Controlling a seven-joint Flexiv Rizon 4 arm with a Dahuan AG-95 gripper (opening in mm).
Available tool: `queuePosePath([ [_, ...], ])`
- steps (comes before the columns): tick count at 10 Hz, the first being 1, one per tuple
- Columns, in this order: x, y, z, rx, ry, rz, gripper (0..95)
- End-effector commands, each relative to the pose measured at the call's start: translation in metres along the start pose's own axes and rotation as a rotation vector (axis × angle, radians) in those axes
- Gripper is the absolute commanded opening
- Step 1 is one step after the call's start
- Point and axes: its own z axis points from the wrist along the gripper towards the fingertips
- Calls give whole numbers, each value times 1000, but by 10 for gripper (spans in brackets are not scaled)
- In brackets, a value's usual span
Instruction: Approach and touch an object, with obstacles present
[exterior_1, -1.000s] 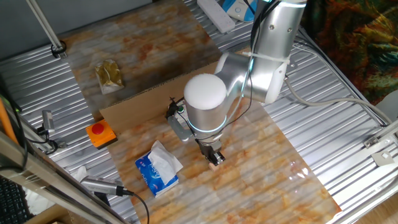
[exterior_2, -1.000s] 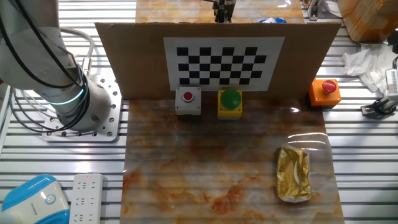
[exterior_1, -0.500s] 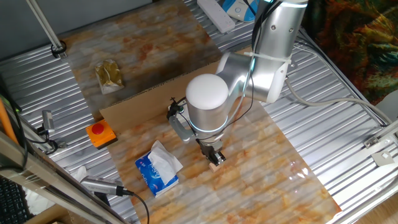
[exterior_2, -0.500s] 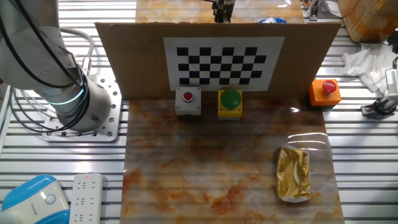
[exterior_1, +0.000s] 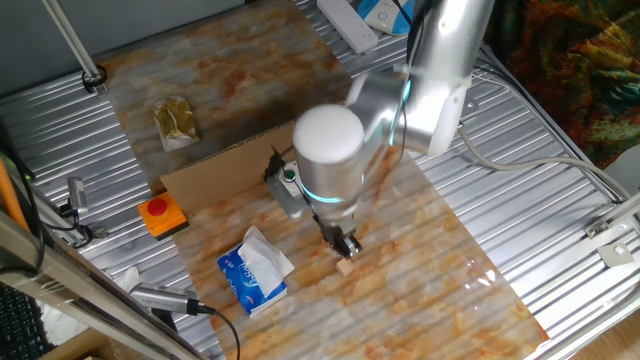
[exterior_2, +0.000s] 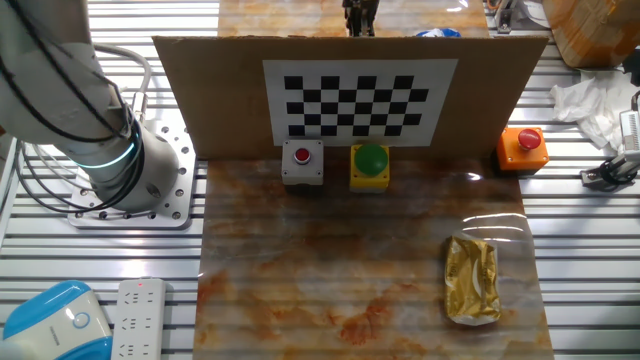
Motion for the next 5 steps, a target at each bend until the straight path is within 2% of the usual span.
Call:
queuePosePath([
  [1, 4, 6, -16, 2, 17, 12, 0],
  [3, 13, 9, -40, -1, 29, 19, 0],
  [4, 15, 8, -46, -1, 32, 19, 0],
  [5, 18, 6, -65, -7, 41, 20, 0],
])
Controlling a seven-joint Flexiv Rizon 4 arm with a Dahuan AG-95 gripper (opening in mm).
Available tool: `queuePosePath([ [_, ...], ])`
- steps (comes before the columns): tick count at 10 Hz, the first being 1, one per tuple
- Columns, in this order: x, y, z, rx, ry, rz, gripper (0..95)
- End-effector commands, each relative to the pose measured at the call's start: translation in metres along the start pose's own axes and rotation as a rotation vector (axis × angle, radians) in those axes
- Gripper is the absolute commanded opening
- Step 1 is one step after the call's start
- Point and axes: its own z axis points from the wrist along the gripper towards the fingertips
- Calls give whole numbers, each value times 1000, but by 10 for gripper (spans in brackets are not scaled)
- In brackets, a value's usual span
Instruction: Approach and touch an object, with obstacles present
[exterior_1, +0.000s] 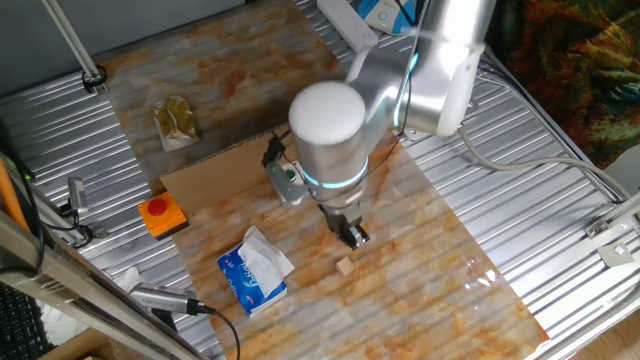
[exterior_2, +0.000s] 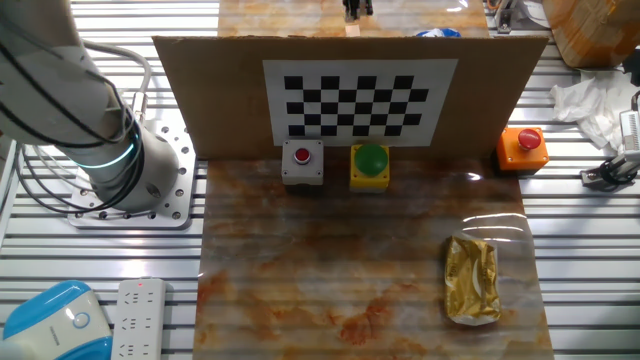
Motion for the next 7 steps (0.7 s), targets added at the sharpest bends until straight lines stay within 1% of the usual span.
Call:
queuePosePath([
  [1, 5, -2, -25, -5, 16, 1, 0],
  [4, 6, -1, -58, -1, 33, 7, 0],
  [5, 6, -1, -61, -2, 36, 8, 0],
  [6, 5, -3, -76, -6, 45, 6, 0],
  [7, 6, -4, -88, -11, 52, 5, 0],
])
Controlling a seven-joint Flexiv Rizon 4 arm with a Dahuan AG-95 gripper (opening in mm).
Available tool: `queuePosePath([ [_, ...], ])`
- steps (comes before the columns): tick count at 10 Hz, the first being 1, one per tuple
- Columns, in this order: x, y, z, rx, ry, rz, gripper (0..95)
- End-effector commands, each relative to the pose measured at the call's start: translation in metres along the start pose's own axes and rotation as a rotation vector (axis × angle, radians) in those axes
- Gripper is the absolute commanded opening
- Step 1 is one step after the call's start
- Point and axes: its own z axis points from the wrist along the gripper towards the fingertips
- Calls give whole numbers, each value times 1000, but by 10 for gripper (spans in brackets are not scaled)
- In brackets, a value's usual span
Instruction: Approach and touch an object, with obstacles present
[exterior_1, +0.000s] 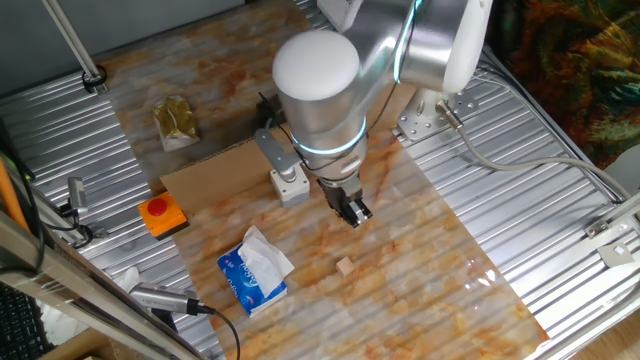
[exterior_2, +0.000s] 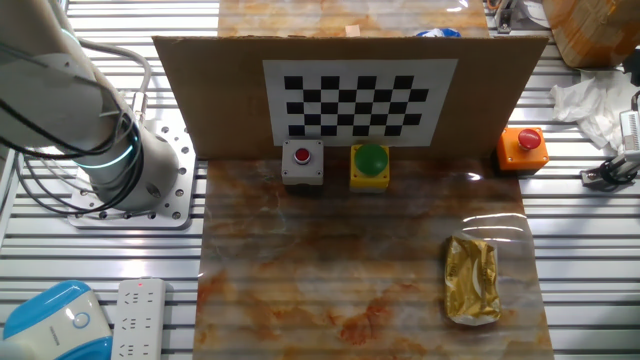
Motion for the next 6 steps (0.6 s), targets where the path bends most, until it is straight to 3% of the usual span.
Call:
queuePosePath([
  [1, 3, -2, -20, -3, 12, -5, 0],
  [3, 7, -4, -36, -8, 27, -7, 0],
  [6, 8, -4, -38, -15, 38, -24, 0],
])
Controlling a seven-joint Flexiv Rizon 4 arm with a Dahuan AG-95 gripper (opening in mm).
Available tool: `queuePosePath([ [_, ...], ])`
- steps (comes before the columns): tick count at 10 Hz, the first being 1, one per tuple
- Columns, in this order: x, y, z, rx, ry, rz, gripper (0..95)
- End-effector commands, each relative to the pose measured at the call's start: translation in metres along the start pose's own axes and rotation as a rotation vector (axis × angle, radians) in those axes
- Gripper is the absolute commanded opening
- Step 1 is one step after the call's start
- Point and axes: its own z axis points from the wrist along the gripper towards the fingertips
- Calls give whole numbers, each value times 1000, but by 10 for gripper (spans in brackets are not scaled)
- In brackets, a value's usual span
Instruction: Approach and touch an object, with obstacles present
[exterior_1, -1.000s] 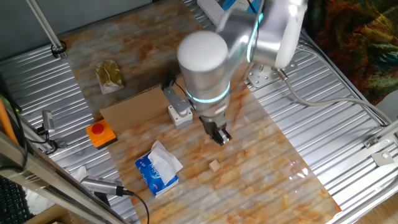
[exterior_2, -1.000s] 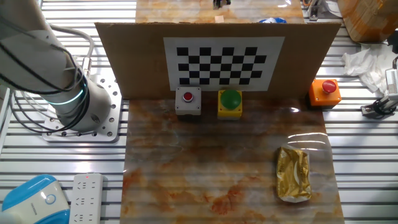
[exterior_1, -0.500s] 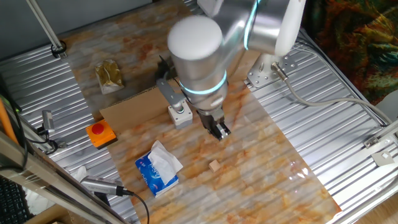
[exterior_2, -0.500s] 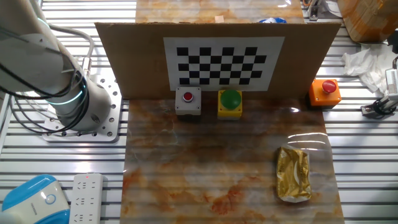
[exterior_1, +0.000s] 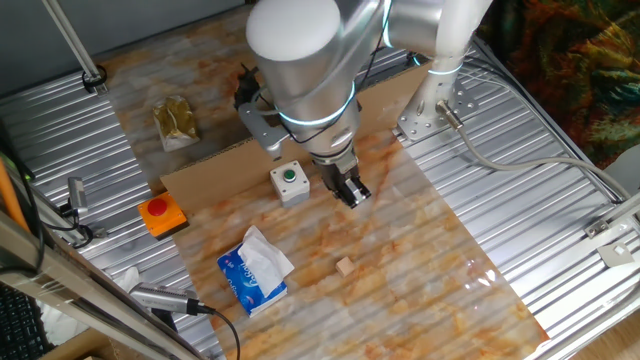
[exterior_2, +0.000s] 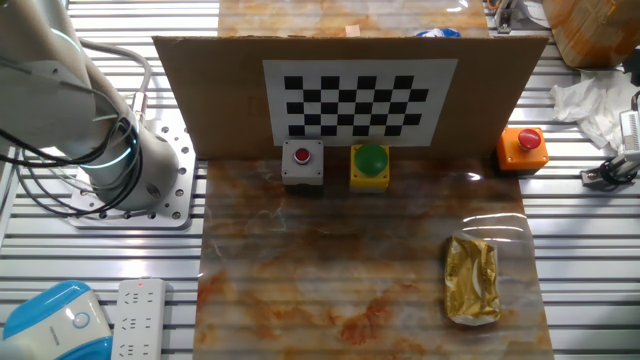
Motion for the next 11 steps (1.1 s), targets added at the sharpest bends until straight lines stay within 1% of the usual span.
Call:
queuePosePath([
  [1, 0, 0, 0, -13, 10, -20, 0],
  [2, 1, 1, -1, -19, 16, -39, 0],
  [3, 2, 2, -1, -29, 15, -46, 0],
  [4, 4, 4, -2, -35, 17, -74, 0],
  [6, 8, 8, -4, -32, 20, -109, 0],
  [7, 10, 11, -5, -25, 18, -135, 0],
  [11, 12, 13, -6, -29, 24, -166, 0],
])
